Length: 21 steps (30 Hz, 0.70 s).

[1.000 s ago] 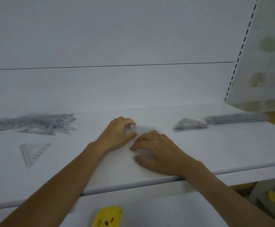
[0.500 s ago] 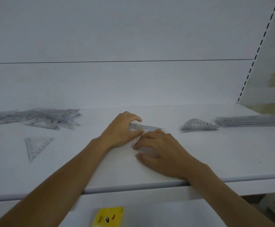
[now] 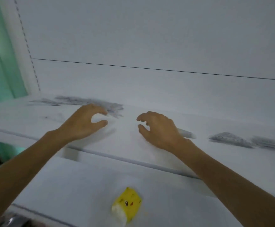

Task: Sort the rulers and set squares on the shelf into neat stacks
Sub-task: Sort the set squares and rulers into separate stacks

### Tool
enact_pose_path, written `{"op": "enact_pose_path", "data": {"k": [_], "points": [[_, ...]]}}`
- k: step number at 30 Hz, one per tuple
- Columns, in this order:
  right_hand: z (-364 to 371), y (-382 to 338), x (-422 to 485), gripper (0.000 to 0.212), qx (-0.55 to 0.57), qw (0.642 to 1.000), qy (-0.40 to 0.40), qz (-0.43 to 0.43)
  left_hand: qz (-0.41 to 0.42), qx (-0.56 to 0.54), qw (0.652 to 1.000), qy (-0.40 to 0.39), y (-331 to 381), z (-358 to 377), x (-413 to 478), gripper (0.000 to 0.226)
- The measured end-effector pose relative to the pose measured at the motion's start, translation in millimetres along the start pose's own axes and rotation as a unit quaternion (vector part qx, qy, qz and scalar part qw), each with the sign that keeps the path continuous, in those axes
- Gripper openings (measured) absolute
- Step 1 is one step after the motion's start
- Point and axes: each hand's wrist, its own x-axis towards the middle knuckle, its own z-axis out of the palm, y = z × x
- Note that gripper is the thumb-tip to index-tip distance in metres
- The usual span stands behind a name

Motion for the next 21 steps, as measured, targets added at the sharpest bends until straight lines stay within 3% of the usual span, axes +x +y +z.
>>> {"op": "enact_pose_path", "data": {"k": [4, 8, 15, 21], "points": [[21.3, -34.8, 42.9, 0.032, 0.019, 0.999, -0.029, -0.020, -0.065, 0.025, 0.998, 0.001, -45.6, -34.8, -33.9, 0.027], [43.6, -56.2, 85.3, 0.030, 0.039, 0.999, -0.036, -0.005, -0.071, 0.025, 0.997, -0.001, -96.5, -55.6, -34.4, 0.024], [95.1, -71.7, 169.8, 0.031, 0.028, 0.996, -0.043, 0.077, -0.067, -0.009, 0.998, -0.006, -202.2, -75.2, 8.1, 0.023], [148.5, -60.7, 219.6, 0.053, -0.053, 0.980, -0.035, 0.187, -0.090, 0.008, 0.995, -0.045, -291.4, -83.4, 46.9, 0.030]]}}
